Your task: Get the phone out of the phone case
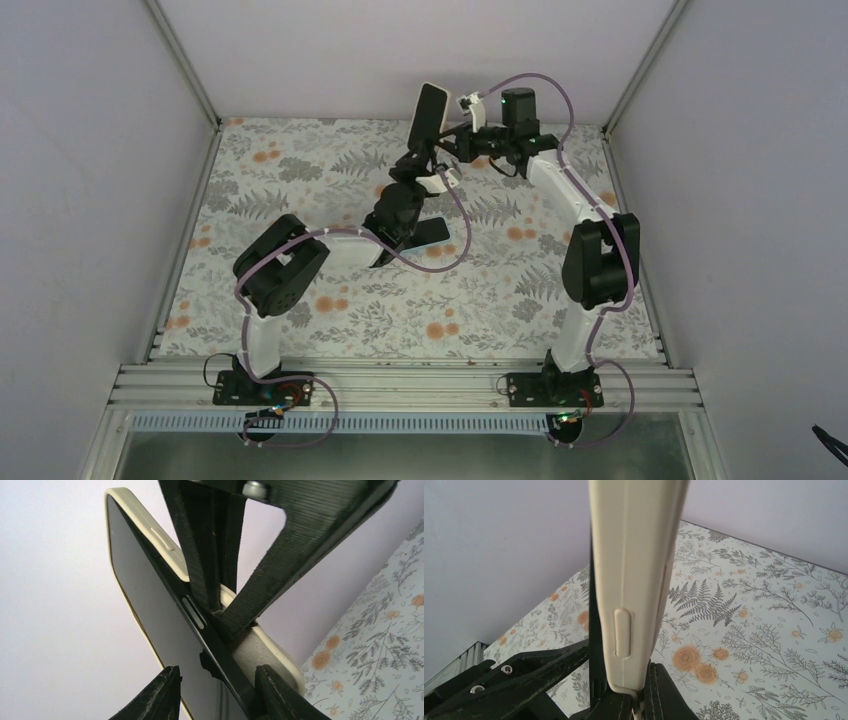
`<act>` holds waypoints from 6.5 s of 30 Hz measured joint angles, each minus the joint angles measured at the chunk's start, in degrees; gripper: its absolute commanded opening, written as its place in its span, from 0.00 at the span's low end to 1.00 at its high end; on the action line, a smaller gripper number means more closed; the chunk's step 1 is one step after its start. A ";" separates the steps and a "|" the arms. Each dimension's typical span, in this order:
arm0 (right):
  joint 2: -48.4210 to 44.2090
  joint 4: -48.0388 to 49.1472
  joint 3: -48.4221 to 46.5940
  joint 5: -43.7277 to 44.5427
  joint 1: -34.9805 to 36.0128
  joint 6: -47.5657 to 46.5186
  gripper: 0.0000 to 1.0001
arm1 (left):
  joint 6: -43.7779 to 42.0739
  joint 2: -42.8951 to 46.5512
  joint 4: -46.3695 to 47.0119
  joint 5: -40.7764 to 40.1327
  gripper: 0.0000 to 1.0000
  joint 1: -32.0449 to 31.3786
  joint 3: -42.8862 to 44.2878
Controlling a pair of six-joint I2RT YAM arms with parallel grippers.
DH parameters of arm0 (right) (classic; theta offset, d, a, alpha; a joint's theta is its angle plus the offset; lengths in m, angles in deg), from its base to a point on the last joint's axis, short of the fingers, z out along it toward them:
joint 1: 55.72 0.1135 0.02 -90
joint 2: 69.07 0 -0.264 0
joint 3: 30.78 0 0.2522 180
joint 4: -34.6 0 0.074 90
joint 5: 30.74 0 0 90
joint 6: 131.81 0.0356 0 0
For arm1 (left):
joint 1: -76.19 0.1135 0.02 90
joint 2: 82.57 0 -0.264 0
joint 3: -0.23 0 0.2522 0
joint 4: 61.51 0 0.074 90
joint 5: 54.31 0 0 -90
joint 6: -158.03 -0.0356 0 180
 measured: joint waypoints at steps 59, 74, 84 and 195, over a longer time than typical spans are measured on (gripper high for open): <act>-1.44 -10.86 -2.75 10.21 2.82 -13.27 0.03 | -0.39 11.30 -10.60 1.62 0.02 2.71 -6.36; 1.18 -23.45 -1.95 17.16 -7.32 -19.82 0.03 | -2.21 24.24 -8.48 -6.05 0.02 4.87 -15.52; 2.08 -43.23 3.02 3.56 -15.98 -34.60 0.03 | -12.20 25.00 -4.39 -12.63 0.02 4.92 -33.68; 11.67 -30.64 12.26 13.16 6.93 -30.95 0.04 | 14.43 -1.46 -69.48 25.94 0.02 12.55 6.88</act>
